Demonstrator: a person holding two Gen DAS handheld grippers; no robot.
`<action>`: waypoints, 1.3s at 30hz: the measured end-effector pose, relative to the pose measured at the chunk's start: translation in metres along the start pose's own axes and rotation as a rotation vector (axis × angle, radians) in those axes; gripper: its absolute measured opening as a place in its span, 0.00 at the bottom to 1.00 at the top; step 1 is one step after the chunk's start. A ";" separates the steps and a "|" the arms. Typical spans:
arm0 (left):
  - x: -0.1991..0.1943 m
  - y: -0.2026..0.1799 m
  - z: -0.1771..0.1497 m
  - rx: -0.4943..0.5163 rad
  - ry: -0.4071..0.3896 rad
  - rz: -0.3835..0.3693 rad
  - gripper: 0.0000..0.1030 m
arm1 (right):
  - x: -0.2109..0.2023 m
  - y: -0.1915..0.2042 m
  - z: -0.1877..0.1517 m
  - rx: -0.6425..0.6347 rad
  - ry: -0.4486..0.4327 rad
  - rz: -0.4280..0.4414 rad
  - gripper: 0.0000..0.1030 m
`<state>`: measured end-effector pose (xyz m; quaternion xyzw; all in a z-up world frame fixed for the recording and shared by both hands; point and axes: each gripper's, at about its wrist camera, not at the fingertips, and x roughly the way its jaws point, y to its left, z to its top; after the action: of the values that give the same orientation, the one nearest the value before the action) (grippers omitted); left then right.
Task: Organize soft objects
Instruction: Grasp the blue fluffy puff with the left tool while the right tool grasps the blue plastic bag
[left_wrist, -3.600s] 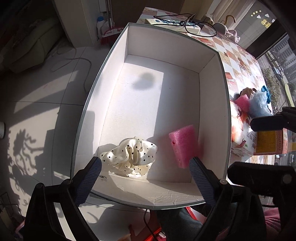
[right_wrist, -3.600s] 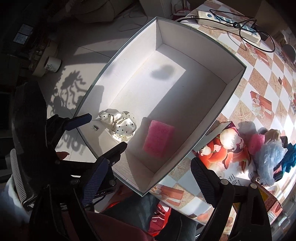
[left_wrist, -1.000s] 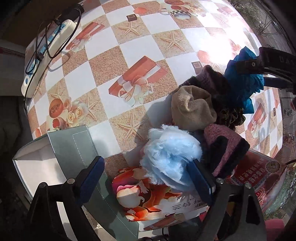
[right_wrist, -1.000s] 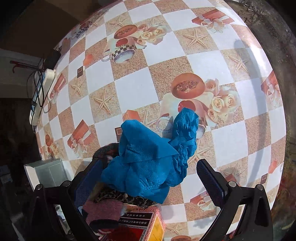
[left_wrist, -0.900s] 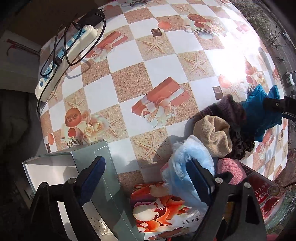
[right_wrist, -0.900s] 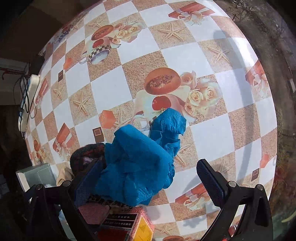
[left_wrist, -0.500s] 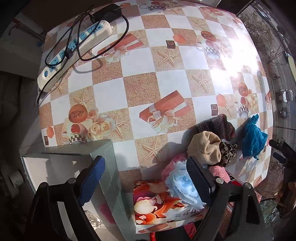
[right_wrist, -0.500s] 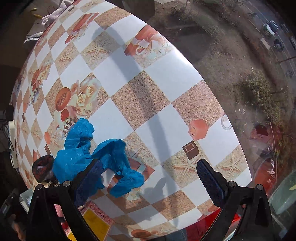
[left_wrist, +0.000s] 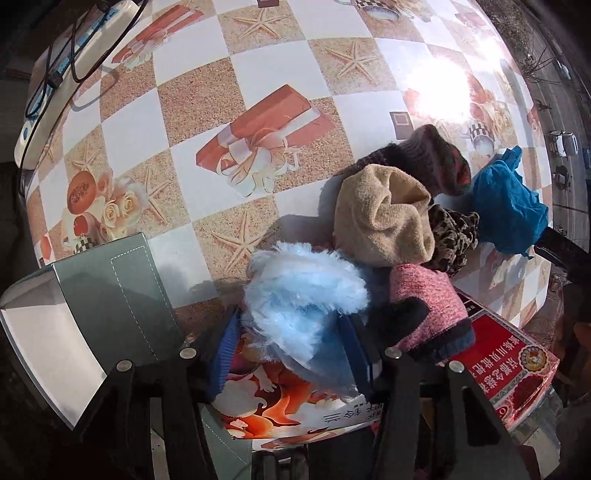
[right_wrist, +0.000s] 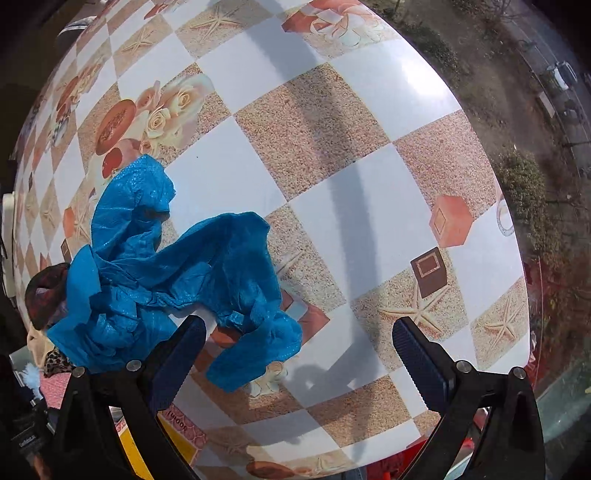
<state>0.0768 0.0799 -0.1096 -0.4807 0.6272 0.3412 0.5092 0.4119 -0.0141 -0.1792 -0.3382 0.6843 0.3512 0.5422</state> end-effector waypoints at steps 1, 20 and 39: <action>-0.002 0.000 0.001 -0.001 -0.011 0.010 0.39 | 0.001 0.008 0.002 -0.033 -0.013 -0.012 0.93; -0.036 0.030 0.011 -0.101 -0.122 -0.064 0.76 | -0.050 0.006 0.000 -0.047 -0.118 0.092 0.17; -0.013 0.013 0.010 -0.071 -0.086 -0.081 0.09 | -0.009 -0.002 0.030 -0.057 -0.029 -0.048 0.72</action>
<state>0.0683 0.0964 -0.1004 -0.5083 0.5723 0.3624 0.5317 0.4304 0.0109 -0.1752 -0.3647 0.6579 0.3622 0.5504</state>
